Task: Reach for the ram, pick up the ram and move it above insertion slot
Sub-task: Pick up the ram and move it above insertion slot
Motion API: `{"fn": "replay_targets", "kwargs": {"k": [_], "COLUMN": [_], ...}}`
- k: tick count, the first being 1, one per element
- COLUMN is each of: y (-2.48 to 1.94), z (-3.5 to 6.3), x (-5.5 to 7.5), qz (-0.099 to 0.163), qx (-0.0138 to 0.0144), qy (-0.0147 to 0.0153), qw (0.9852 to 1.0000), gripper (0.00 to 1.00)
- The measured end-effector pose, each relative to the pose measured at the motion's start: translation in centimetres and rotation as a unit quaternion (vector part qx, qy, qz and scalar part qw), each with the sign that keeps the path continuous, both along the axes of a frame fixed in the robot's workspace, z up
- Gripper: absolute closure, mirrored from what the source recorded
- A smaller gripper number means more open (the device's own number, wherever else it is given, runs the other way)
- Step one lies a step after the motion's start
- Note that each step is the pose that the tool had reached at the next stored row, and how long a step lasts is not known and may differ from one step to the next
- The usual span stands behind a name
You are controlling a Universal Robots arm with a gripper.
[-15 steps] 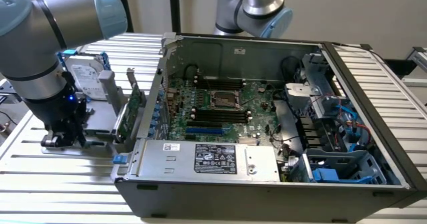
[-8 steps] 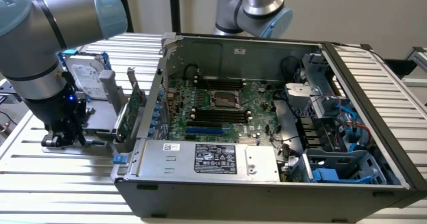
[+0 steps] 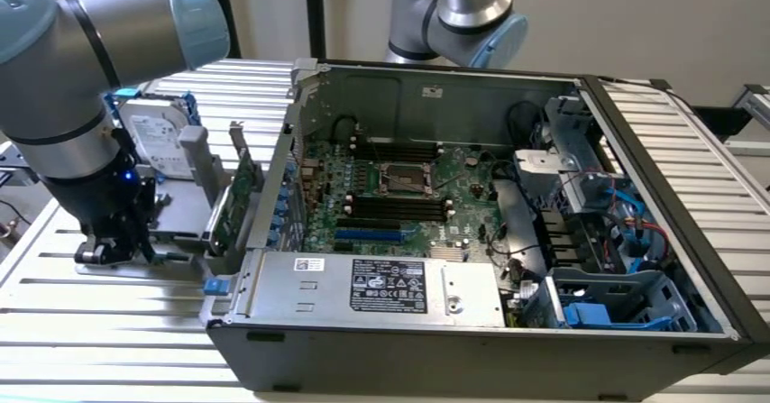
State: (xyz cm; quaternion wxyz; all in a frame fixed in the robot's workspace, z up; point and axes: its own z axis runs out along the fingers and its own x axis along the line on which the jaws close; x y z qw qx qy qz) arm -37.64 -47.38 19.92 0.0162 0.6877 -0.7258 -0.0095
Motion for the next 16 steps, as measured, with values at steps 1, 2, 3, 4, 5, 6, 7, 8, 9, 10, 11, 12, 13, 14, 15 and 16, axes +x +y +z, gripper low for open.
{"fn": "replay_targets", "kwargs": {"k": [1,2,3,4,5,6,7,8,9,10,11,12,13,14,15,16], "y": [0.00,0.00,0.00,0.00,0.00,0.00,0.00,0.00,0.00,0.00,0.00,0.00,0.00,0.00,0.00,0.00], "z": [0.16,0.33,0.52,0.71,0.93,1.16,1.43,1.69,1.97,2.26,2.90,3.24,3.58,3.92,4.26,4.65], "x": [0.0,0.0,0.0,0.0,0.0,0.0,0.0,0.0,0.0,0.0,0.0,0.0,0.0,0.0,0.0,0.0], "qz": [0.000,0.000,0.001,0.001,0.001,0.002,0.002,0.002,0.003,0.004,0.005,0.005,0.006,0.007,0.007,0.008], "qx": [0.0000,0.0000,-0.0001,-0.0001,-0.0001,-0.0001,0.0000,0.0000,-0.0001,0.0000,-0.0001,-0.0001,-0.0001,0.0000,0.0000,0.0000], "qy": [0.0001,0.0000,0.0001,0.0001,0.0001,0.0000,0.0000,0.0000,0.0001,0.0000,0.0001,0.0001,0.0001,0.0000,0.0001,0.0001], "qw": [1.0000,1.0000,1.0000,1.0000,1.0000,1.0000,1.0000,1.0000,1.0000,1.0000,1.0000,1.0000,1.0000,1.0000,1.0000,1.0000], "gripper": [0.87,0.87,0.87,0.87,0.87,0.87,0.87,0.87,0.87,0.87,0.87,0.87,0.87,0.87,0.87,0.87]}}
